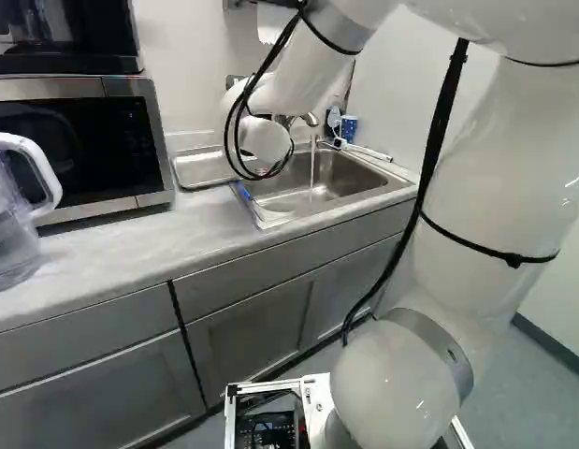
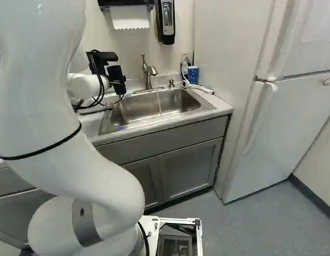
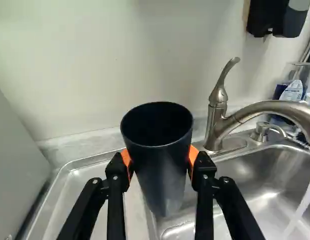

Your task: Rinse the cup and place it in the tray

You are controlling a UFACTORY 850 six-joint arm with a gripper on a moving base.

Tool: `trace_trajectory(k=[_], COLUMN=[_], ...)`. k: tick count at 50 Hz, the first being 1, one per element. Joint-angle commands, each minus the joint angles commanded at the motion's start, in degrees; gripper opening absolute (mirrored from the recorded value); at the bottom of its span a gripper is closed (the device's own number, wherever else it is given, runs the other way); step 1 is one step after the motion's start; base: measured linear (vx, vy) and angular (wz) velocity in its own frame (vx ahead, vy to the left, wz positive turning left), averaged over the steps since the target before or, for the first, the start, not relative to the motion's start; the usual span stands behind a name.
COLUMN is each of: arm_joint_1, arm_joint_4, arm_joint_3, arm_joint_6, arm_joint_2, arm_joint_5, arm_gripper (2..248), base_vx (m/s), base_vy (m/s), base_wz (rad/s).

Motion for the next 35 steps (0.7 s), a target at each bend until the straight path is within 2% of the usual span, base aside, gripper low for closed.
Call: trace_trajectory(k=[35], arm_joint_1=[5.25], arm_joint_4=[0.0], arm_joint_3=[-3.49], arm_joint_6=[0.0], arm_joint_2=[-3.26], arm_joint_5=[0.02], arm_gripper=[124], base_vx=[0.0], base_vy=[0.0], base_wz=[0.0])
